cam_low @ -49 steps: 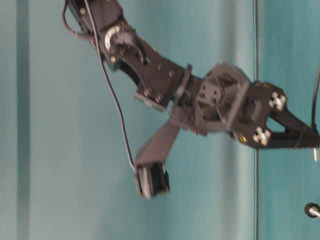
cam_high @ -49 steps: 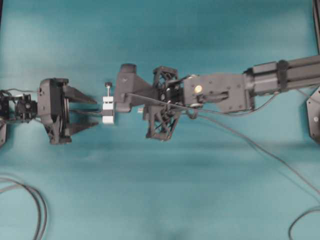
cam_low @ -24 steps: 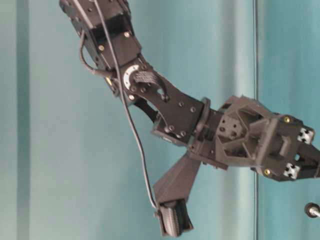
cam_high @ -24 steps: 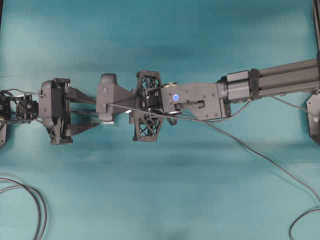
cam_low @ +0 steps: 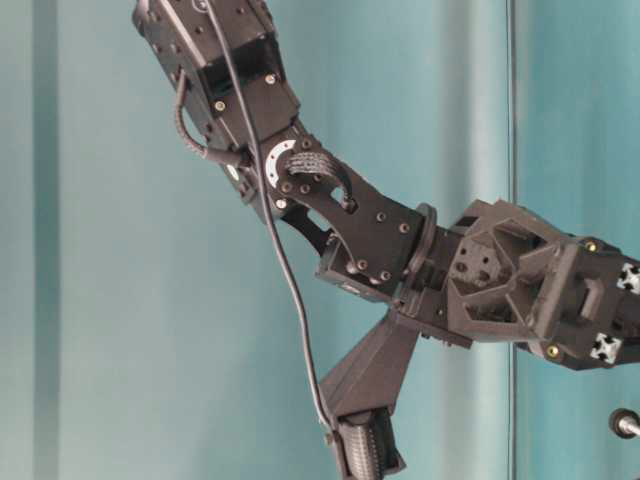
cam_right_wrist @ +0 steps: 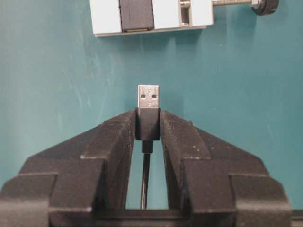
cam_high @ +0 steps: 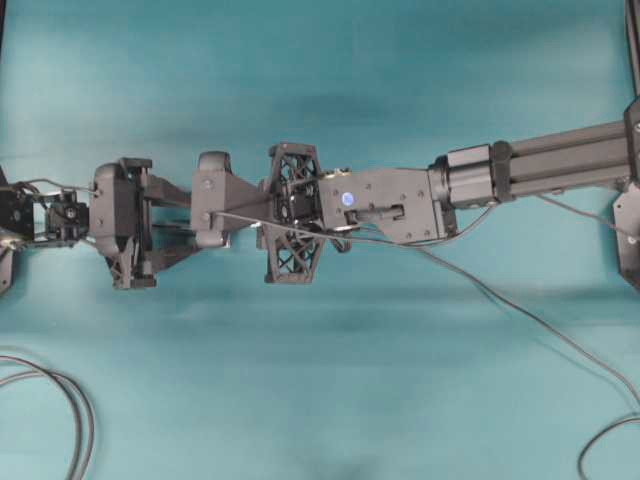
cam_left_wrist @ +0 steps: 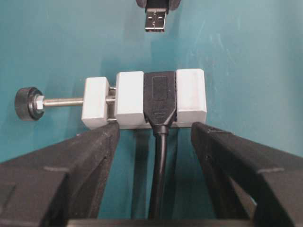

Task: Insert the USB cable into the female connector supported by the left arm.
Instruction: 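Align the USB plug with the clamped female connector using right gripper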

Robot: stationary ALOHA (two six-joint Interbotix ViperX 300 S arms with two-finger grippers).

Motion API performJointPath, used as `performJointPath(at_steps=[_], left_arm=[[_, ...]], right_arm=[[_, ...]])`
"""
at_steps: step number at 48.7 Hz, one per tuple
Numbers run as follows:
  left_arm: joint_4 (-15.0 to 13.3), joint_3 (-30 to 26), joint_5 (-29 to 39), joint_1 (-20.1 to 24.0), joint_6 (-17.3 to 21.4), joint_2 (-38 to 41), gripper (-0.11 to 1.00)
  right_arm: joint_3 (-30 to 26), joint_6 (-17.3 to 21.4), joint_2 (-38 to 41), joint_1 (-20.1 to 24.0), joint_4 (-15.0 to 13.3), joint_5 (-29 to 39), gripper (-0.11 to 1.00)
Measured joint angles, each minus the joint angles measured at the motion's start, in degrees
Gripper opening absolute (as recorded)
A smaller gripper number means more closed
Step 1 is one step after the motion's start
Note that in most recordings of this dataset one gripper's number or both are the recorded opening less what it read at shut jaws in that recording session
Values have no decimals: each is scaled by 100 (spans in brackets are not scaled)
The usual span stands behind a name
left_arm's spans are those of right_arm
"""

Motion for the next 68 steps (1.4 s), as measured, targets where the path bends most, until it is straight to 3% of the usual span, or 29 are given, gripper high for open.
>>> performJointPath(at_steps=[18, 68], left_arm=[[0, -9, -9, -9, 0, 26, 76], [0, -53, 44, 0, 132, 26, 76]], right_arm=[[0, 9, 105, 0, -387, -237, 21], [-62, -44, 176, 26, -396, -519, 21]])
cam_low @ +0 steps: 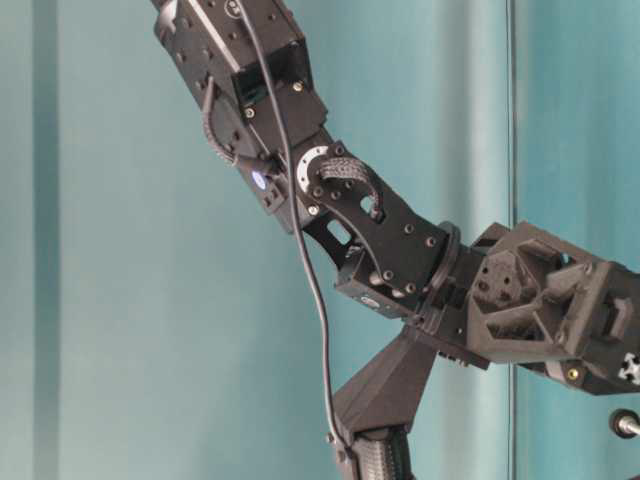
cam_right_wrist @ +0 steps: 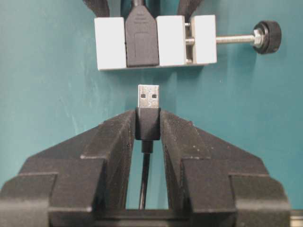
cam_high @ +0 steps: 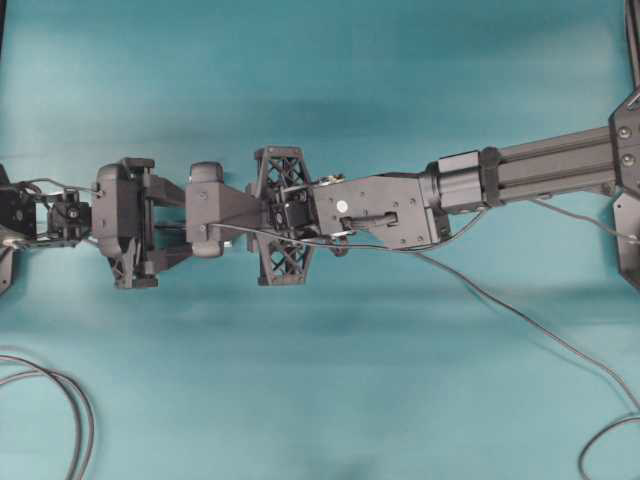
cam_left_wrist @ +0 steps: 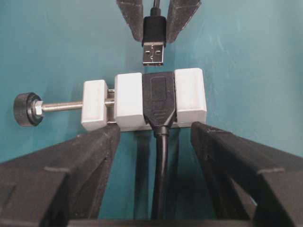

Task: Insert the USB cable into the female connector supported by the left arm.
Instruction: 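Align the USB plug with the clamped female connector using right gripper, then push the USB plug into the female connector with the right gripper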

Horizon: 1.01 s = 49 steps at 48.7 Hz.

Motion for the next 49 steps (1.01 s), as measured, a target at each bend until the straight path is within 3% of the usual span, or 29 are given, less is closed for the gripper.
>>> performJointPath(at_steps=[16, 49], left_arm=[[0, -35, 62, -9, 123, -9, 76], [0, -97, 88, 0, 132, 0, 76]], right_arm=[[-9, -255, 18, 26, 0, -62, 21], [-9, -281, 35, 62, 0, -79, 21]])
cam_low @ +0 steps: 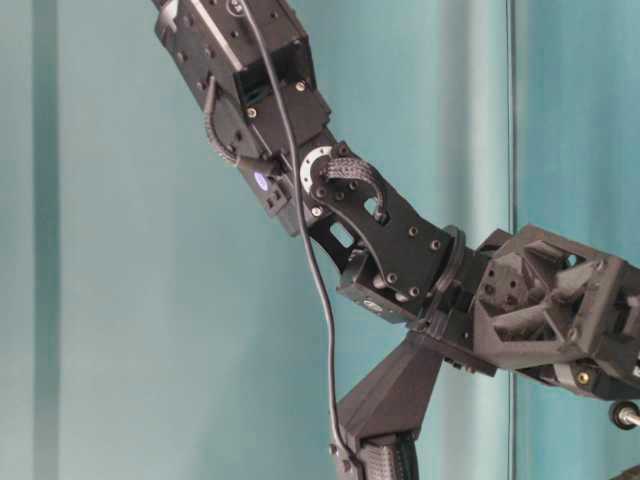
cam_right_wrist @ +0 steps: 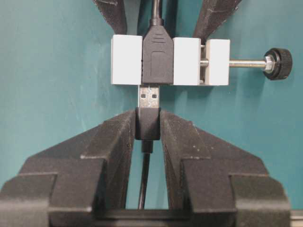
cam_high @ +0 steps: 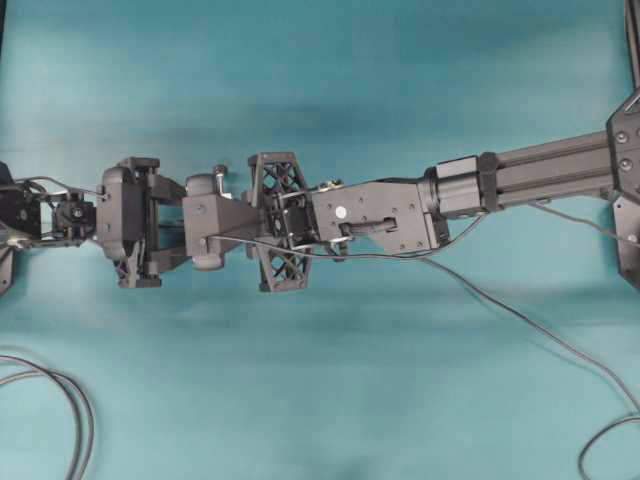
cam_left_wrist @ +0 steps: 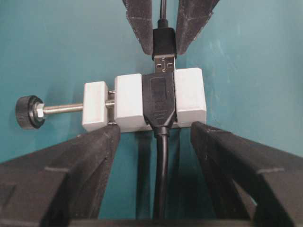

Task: Insert the USB cable into the female connector supported by the left arm.
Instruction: 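Push the USB plug into the female connector with the right gripper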

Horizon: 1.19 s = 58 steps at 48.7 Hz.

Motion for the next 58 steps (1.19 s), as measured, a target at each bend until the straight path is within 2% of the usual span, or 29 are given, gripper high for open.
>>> performJointPath(at_steps=[22, 58], left_arm=[[0, -9, 44, -9, 0, 9, 76], [-18, -18, 62, -53, 0, 0, 76]], right_arm=[[-44, -229, 0, 0, -9, 0, 21], [-105, -229, -9, -53, -9, -9, 21]])
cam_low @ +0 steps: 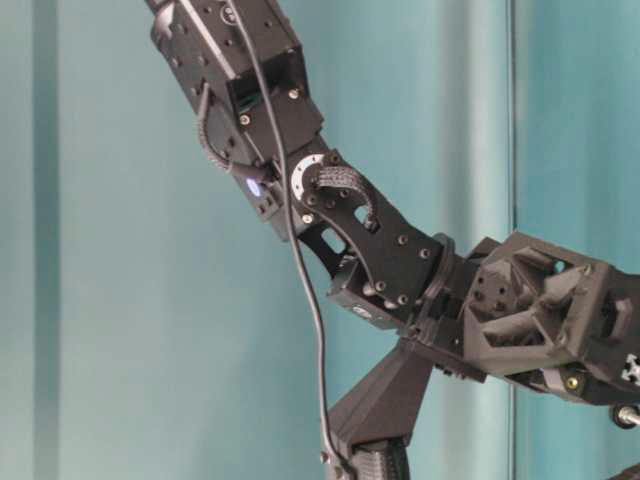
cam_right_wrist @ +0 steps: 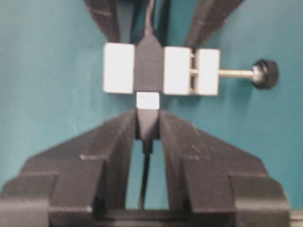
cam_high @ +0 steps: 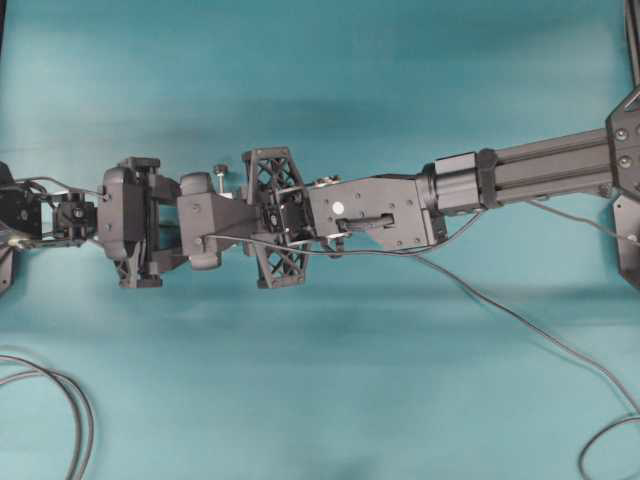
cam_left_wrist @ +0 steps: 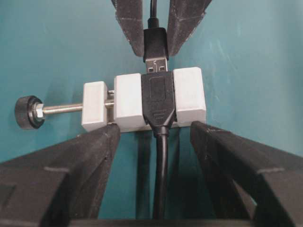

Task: Insert the USB cable into the female connector supported by the left arm.
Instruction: 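Push the USB plug into the female connector with the right gripper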

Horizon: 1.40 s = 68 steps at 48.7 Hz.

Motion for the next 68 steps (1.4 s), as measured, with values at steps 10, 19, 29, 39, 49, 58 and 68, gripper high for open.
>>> performJointPath(at_steps=[10, 19, 29, 39, 49, 58, 68], left_arm=[[0, -9, 0, 0, 0, 0, 76], [-9, -26, 0, 0, 0, 0, 76], [-9, -35, 0, 0, 0, 9, 76], [-9, -88, 26, 0, 0, 9, 76], [-9, -114, 53, 0, 0, 18, 76], [-9, -132, 53, -9, 0, 18, 76], [-9, -141, 79, -9, 0, 18, 76]], right_arm=[[9, 0, 9, 0, 0, -44, 21], [0, 0, 62, 9, 0, -97, 21], [0, 0, 62, 18, 0, -97, 21], [0, -9, 62, 18, 9, -97, 21], [9, -9, 62, 26, 0, -114, 21], [9, -9, 70, 26, 0, -176, 21], [0, -9, 70, 18, 0, -185, 21]])
